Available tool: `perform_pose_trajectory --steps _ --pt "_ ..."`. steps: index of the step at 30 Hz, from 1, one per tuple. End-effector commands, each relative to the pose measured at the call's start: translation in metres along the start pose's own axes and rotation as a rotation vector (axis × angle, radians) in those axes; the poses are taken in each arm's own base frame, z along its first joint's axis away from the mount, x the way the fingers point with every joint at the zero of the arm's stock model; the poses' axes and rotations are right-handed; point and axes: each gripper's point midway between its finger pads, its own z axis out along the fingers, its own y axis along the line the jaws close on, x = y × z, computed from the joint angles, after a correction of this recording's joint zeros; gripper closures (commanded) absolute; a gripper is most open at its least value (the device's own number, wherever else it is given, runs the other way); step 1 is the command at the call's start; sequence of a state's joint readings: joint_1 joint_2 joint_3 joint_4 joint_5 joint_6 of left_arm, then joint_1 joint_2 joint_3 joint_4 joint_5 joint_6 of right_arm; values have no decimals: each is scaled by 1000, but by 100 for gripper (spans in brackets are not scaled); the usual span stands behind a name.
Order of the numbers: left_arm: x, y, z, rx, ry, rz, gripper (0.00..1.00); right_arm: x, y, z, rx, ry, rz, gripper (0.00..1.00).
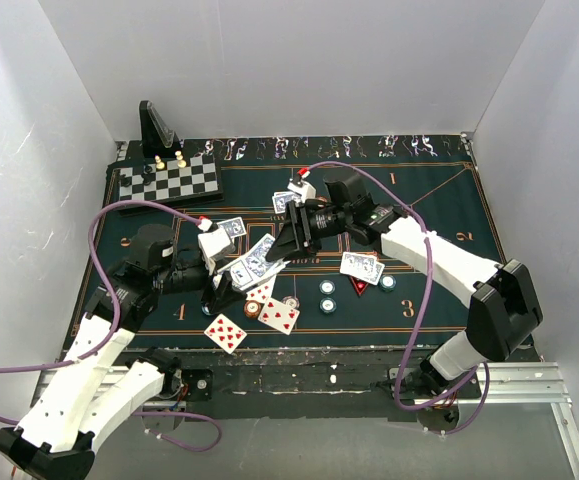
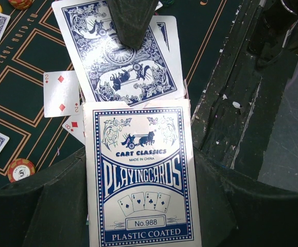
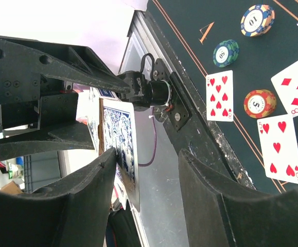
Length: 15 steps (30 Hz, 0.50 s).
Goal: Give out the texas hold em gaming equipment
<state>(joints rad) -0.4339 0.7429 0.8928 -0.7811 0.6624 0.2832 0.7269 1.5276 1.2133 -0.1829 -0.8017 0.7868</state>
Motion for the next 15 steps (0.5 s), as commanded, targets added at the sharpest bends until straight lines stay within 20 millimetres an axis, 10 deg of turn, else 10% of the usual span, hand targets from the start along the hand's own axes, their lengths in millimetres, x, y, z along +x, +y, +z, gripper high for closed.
perform_pose_trajectory --steps 1,15 --pt "-17 -4 -5 9 -62 37 100 -7 9 -10 -10 -50 -46 43" --pt "-15 -6 -6 15 -58 33 100 -18 16 -17 -25 -102 -58 53"
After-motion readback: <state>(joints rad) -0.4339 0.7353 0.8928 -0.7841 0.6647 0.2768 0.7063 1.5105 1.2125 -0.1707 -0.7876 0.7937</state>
